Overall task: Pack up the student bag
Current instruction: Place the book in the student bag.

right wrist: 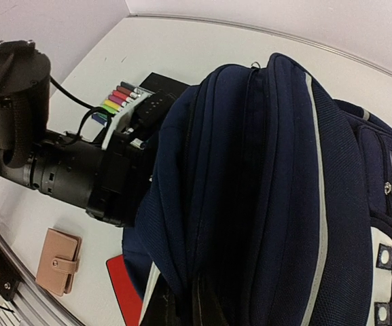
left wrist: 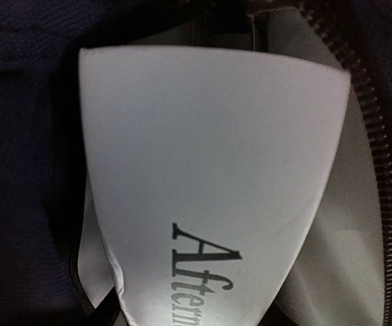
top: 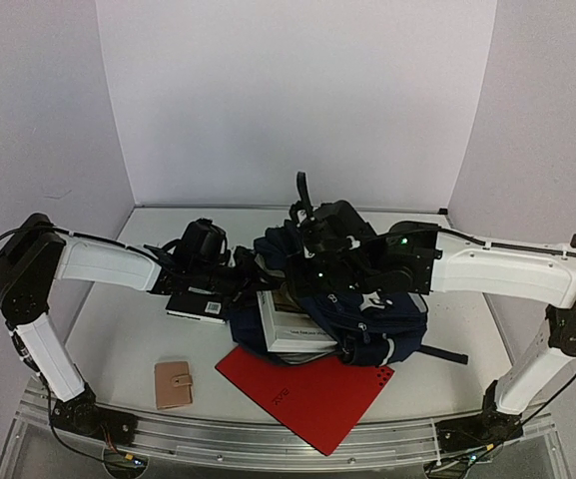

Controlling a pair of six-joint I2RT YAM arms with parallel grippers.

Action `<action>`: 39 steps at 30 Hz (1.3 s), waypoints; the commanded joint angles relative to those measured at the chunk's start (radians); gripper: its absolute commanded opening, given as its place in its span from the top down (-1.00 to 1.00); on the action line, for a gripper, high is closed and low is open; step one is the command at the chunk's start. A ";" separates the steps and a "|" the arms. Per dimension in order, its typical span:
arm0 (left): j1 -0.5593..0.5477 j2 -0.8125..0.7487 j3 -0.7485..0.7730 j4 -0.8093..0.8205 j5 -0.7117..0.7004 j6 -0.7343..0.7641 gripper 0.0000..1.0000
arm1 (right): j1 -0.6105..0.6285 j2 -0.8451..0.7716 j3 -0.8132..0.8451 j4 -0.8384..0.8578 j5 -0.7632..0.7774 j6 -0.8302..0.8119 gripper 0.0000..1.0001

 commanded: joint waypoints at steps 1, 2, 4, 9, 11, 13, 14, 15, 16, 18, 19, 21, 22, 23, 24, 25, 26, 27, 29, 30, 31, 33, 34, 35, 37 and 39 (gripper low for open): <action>-0.036 0.055 0.082 0.071 -0.134 0.007 0.80 | 0.019 -0.048 0.016 0.299 -0.105 -0.023 1.00; -0.041 0.068 0.094 0.074 -0.150 0.007 0.80 | 0.019 -0.042 0.018 0.308 -0.114 -0.024 1.00; -0.050 0.088 0.110 0.083 -0.186 0.011 0.82 | 0.020 -0.031 0.021 0.326 -0.139 -0.024 1.00; -0.058 0.116 0.135 0.060 -0.311 0.058 0.83 | 0.023 -0.026 0.016 0.354 -0.164 -0.022 1.00; -0.057 0.125 0.135 0.047 -0.362 0.082 0.83 | 0.023 -0.036 0.005 0.356 -0.146 -0.017 1.00; -0.058 0.133 0.121 0.054 -0.395 0.104 0.79 | 0.023 -0.049 -0.010 0.356 -0.115 -0.006 1.00; -0.059 0.137 0.121 0.049 -0.404 0.118 0.72 | 0.024 -0.058 -0.018 0.356 -0.092 0.001 1.00; -0.059 0.137 0.121 0.032 -0.413 0.132 0.65 | 0.023 -0.066 -0.028 0.355 -0.068 0.010 1.00; -0.059 0.130 0.122 0.014 -0.420 0.146 0.56 | 0.023 -0.076 -0.040 0.354 -0.032 0.024 1.00; -0.059 0.106 0.122 -0.036 -0.436 0.176 0.36 | 0.023 -0.101 -0.063 0.349 0.028 0.044 1.00; -0.059 0.083 0.122 -0.062 -0.444 0.191 0.27 | 0.024 -0.113 -0.078 0.345 0.051 0.051 1.00; -0.059 0.038 0.122 -0.111 -0.453 0.231 0.03 | 0.023 -0.135 -0.099 0.337 0.100 0.066 1.00; -0.059 0.012 0.121 -0.143 -0.453 0.252 -0.08 | 0.023 -0.141 -0.108 0.333 0.116 0.069 1.00; -0.059 -0.018 0.119 -0.177 -0.451 0.268 -0.17 | 0.023 -0.143 -0.113 0.326 0.128 0.069 1.00; -0.059 -0.047 0.115 -0.202 -0.446 0.283 -0.25 | 0.023 -0.140 -0.115 0.318 0.137 0.069 1.00; -0.059 -0.075 0.106 -0.221 -0.440 0.297 -0.33 | 0.024 -0.135 -0.114 0.308 0.145 0.071 1.00; -0.059 -0.108 0.095 -0.234 -0.434 0.306 -0.42 | 0.024 -0.129 -0.111 0.298 0.152 0.074 1.00; -0.059 -0.135 0.086 -0.246 -0.425 0.316 -0.51 | 0.023 -0.123 -0.109 0.293 0.154 0.078 1.00; -0.059 -0.185 0.069 -0.271 -0.406 0.331 -0.68 | 0.023 -0.110 -0.104 0.286 0.154 0.082 1.00; -0.059 -0.206 0.064 -0.294 -0.400 0.332 -0.73 | 0.023 -0.103 -0.099 0.286 0.152 0.082 1.00; -0.059 -0.222 0.059 -0.313 -0.396 0.333 -0.78 | 0.023 -0.098 -0.094 0.286 0.151 0.081 1.00; -0.059 -0.248 0.049 -0.357 -0.386 0.332 -0.82 | 0.023 -0.088 -0.086 0.286 0.150 0.078 1.00; -0.059 -0.261 0.040 -0.374 -0.378 0.327 -0.82 | 0.023 -0.083 -0.081 0.286 0.150 0.075 1.00; -0.059 -0.274 0.029 -0.383 -0.370 0.322 -0.81 | 0.023 -0.081 -0.077 0.286 0.150 0.072 1.00; -0.061 -0.292 0.008 -0.390 -0.340 0.310 -0.73 | 0.023 -0.076 -0.072 0.286 0.150 0.068 1.00; -0.072 -0.302 -0.010 -0.385 -0.312 0.294 -0.60 | 0.023 -0.074 -0.069 0.286 0.151 0.065 1.00</action>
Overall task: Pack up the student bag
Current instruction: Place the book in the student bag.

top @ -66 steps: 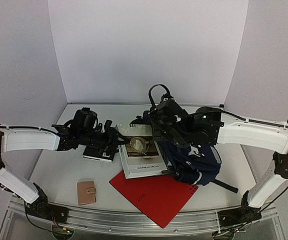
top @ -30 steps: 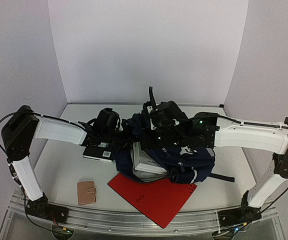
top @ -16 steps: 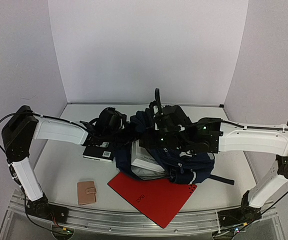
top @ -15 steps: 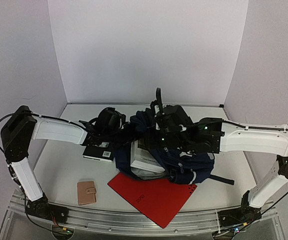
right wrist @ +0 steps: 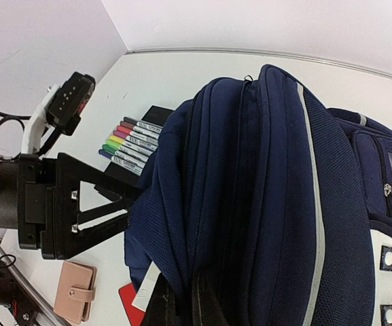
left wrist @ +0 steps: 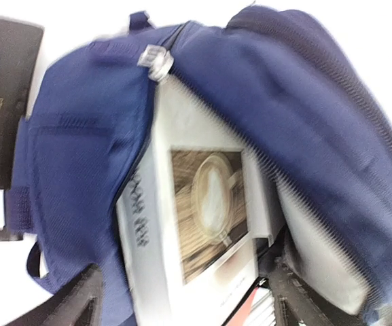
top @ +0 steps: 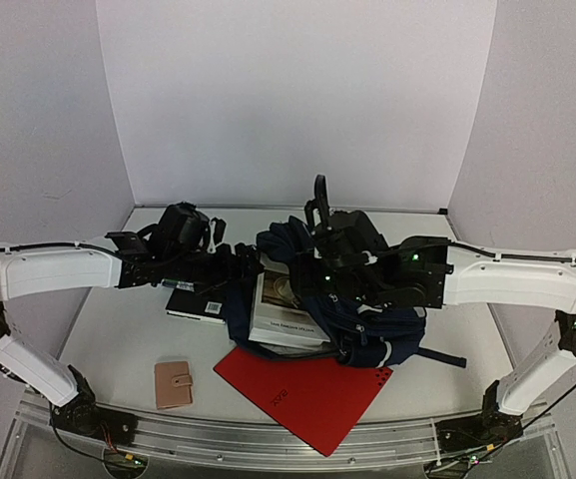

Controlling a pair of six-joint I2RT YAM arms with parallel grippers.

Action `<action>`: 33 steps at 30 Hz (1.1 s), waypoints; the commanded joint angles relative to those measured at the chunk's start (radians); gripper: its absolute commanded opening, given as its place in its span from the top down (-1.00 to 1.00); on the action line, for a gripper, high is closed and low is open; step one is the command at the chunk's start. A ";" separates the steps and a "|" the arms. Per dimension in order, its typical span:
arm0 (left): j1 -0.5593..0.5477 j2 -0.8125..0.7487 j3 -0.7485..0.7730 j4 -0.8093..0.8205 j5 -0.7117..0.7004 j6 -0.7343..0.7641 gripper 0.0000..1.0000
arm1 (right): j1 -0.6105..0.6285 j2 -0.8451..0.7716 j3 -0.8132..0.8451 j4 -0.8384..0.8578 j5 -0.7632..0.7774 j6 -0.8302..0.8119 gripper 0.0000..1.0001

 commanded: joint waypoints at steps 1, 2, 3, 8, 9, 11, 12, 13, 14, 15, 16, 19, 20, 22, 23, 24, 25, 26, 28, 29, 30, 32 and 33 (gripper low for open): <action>-0.014 -0.036 -0.044 -0.054 0.063 -0.008 -0.55 | 0.007 -0.004 0.063 0.118 0.057 -0.009 1.00; -0.027 -0.038 -0.047 -0.049 0.070 -0.015 -0.49 | 0.007 -0.003 0.063 0.118 0.058 -0.009 1.00; -0.037 -0.036 -0.047 -0.044 0.079 -0.019 -0.48 | 0.007 -0.004 0.063 0.118 0.059 -0.010 1.00; -0.082 -0.013 -0.040 -0.080 0.083 -0.052 -0.42 | 0.007 -0.001 0.070 0.117 0.060 -0.013 1.00; -0.088 -0.010 -0.044 -0.084 0.082 -0.058 -0.40 | 0.007 -0.002 0.071 0.118 0.061 -0.015 1.00; -0.100 -0.004 -0.061 -0.080 0.083 -0.073 -0.38 | 0.007 -0.002 0.076 0.117 0.062 -0.019 1.00; -0.107 -0.001 -0.070 -0.073 0.085 -0.081 -0.36 | 0.007 -0.002 0.077 0.117 0.062 -0.021 1.00; -0.112 0.003 -0.075 -0.068 0.087 -0.088 -0.34 | 0.007 -0.002 0.078 0.117 0.064 -0.022 1.00; -0.116 0.009 -0.078 -0.060 0.089 -0.095 -0.34 | 0.006 -0.002 0.080 0.117 0.064 -0.023 1.00; -0.123 0.016 -0.078 -0.053 0.088 -0.102 -0.33 | 0.006 -0.002 0.081 0.117 0.063 -0.025 1.00; -0.130 0.026 -0.075 -0.048 0.086 -0.109 -0.32 | 0.007 -0.001 0.084 0.118 0.063 -0.025 1.00; -0.149 0.059 -0.061 -0.014 0.084 -0.120 -0.26 | 0.007 -0.001 0.086 0.117 0.049 -0.023 1.00; -0.156 0.072 -0.056 0.004 0.084 -0.125 -0.22 | 0.007 -0.001 0.086 0.117 0.043 -0.021 1.00; -0.165 0.107 -0.044 0.052 0.089 -0.138 -0.15 | 0.007 0.001 0.085 0.118 0.026 -0.015 1.00; -0.169 0.132 -0.037 0.079 0.093 -0.144 -0.11 | 0.007 0.003 0.084 0.118 0.018 -0.012 1.00; -0.175 0.153 -0.022 0.101 0.090 -0.149 -0.06 | 0.008 0.007 0.085 0.118 0.012 -0.008 1.00; -0.182 0.175 -0.008 0.121 0.087 -0.153 0.00 | 0.008 0.011 0.086 0.118 0.006 -0.005 1.00; -0.189 0.201 0.006 0.132 0.078 -0.156 0.05 | 0.007 0.016 0.086 0.118 -0.001 -0.001 1.00; -0.204 0.233 0.038 0.161 0.049 -0.160 0.11 | 0.007 0.025 0.085 0.120 -0.007 0.007 1.00; -0.209 0.247 0.049 0.174 0.032 -0.160 0.14 | 0.007 0.028 0.083 0.122 -0.010 0.009 1.00; -0.211 0.260 0.055 0.184 0.015 -0.160 0.18 | 0.007 0.031 0.080 0.126 -0.011 0.011 1.00; -0.211 0.283 0.063 0.191 -0.022 -0.166 0.24 | 0.007 0.037 0.070 0.133 -0.007 0.016 1.00; -0.212 0.291 0.066 0.191 -0.039 -0.167 0.26 | 0.007 0.039 0.066 0.136 -0.003 0.019 1.00</action>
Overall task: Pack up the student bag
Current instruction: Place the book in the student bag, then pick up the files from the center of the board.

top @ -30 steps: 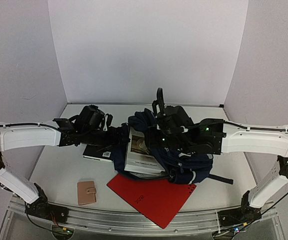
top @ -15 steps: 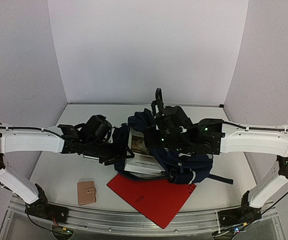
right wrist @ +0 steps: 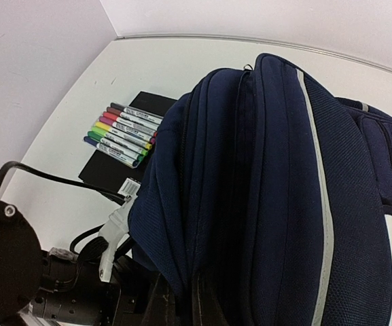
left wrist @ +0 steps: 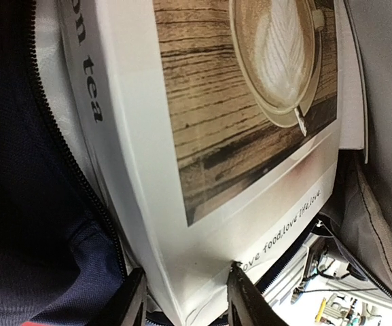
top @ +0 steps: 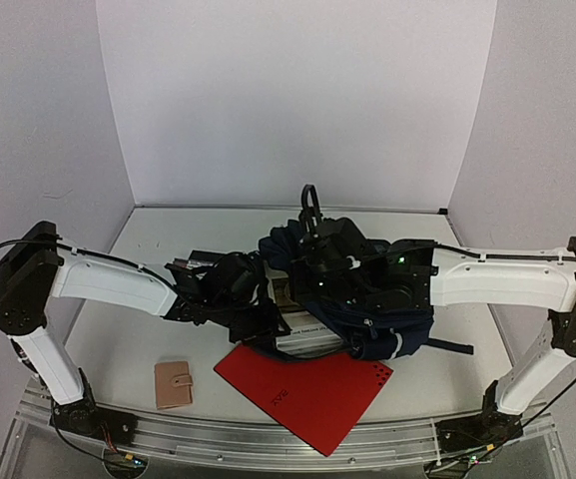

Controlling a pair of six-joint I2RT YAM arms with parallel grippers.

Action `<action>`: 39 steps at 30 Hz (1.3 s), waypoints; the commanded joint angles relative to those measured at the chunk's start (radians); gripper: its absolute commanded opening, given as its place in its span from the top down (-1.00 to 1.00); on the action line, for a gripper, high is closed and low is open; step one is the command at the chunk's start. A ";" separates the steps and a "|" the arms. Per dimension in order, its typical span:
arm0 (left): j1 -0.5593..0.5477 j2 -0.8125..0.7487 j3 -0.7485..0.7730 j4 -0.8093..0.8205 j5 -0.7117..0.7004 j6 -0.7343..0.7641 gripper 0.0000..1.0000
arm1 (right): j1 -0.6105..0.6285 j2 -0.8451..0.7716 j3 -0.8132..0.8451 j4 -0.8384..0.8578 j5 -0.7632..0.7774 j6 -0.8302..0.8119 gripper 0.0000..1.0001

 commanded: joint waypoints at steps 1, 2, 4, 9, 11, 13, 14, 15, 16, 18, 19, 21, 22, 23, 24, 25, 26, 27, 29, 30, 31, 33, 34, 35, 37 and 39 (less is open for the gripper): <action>-0.007 0.040 0.071 0.123 -0.116 -0.002 0.26 | 0.008 -0.005 0.052 0.157 0.009 0.025 1.00; -0.007 0.045 0.071 0.116 -0.136 0.000 0.27 | 0.008 -0.006 0.044 0.159 0.019 0.031 1.00; -0.006 0.055 0.062 0.124 -0.175 0.009 0.26 | 0.008 -0.007 0.023 0.160 0.045 0.042 1.00; 0.002 0.061 0.058 0.082 -0.189 0.019 0.19 | -0.008 0.007 -0.054 0.162 0.101 0.096 1.00; 0.002 0.030 0.046 0.071 -0.209 0.031 0.09 | -0.023 0.009 -0.083 0.162 0.101 0.122 1.00; 0.002 -0.013 0.040 0.051 -0.231 0.050 -0.03 | -0.040 0.010 -0.104 0.162 0.103 0.136 1.00; 0.002 -0.039 0.039 0.032 -0.241 0.060 -0.12 | -0.049 0.012 -0.111 0.162 0.107 0.137 1.00; 0.002 -0.061 0.038 0.008 -0.253 0.067 -0.23 | -0.057 0.014 -0.115 0.162 0.112 0.135 1.00; 0.003 -0.084 0.034 -0.010 -0.262 0.074 -0.31 | -0.068 0.017 -0.118 0.162 0.115 0.131 1.00; 0.005 -0.139 0.027 -0.048 -0.275 0.083 -0.47 | -0.094 0.025 -0.124 0.163 0.118 0.120 1.00; 0.006 -0.161 0.021 -0.066 -0.277 0.087 -0.53 | -0.108 0.028 -0.124 0.162 0.120 0.113 1.00; 0.009 -0.211 0.008 -0.106 -0.278 0.089 -0.66 | -0.140 0.029 -0.122 0.162 0.121 0.092 1.00; 0.011 -0.235 0.001 -0.126 -0.278 0.088 -0.71 | -0.157 0.027 -0.120 0.162 0.121 0.081 1.00; 0.014 -0.257 -0.011 -0.147 -0.278 0.085 -0.75 | -0.173 0.025 -0.117 0.162 0.120 0.068 1.00; 0.016 -0.282 -0.024 -0.159 -0.280 0.080 -0.80 | -0.193 0.024 -0.110 0.162 0.120 0.054 1.00; 0.018 -0.306 -0.039 -0.170 -0.283 0.074 -0.84 | -0.210 0.025 -0.103 0.163 0.122 0.041 1.00; 0.021 -0.334 -0.056 -0.175 -0.282 0.069 -0.88 | -0.232 0.031 -0.094 0.162 0.123 0.027 1.00; 0.027 -0.353 -0.078 -0.178 -0.278 0.063 -0.90 | -0.247 0.039 -0.081 0.163 0.125 0.009 1.00; 0.038 -0.389 -0.113 -0.190 -0.275 0.046 -0.92 | -0.285 0.065 -0.054 0.163 0.124 -0.025 1.00; 0.041 -0.405 -0.128 -0.197 -0.275 0.036 -0.93 | -0.297 0.083 -0.037 0.164 0.122 -0.045 1.00; 0.044 -0.419 -0.142 -0.202 -0.274 0.027 -0.93 | -0.309 0.099 -0.027 0.166 0.121 -0.062 1.00; 0.045 -0.443 -0.174 -0.204 -0.264 0.007 -0.94 | -0.330 0.132 0.001 0.169 0.115 -0.093 1.00; 0.047 -0.452 -0.188 -0.203 -0.255 -0.003 -0.95 | -0.339 0.145 0.016 0.169 0.108 -0.105 1.00; 0.050 -0.457 -0.204 -0.200 -0.241 -0.013 -0.95 | -0.347 0.153 0.027 0.170 0.099 -0.115 1.00; 0.052 -0.458 -0.223 -0.201 -0.206 -0.027 -0.96 | -0.355 0.155 0.044 0.169 0.069 -0.135 0.91; 0.053 -0.447 -0.234 -0.208 -0.176 -0.025 -0.96 | -0.356 0.129 0.046 0.160 0.017 -0.145 0.50</action>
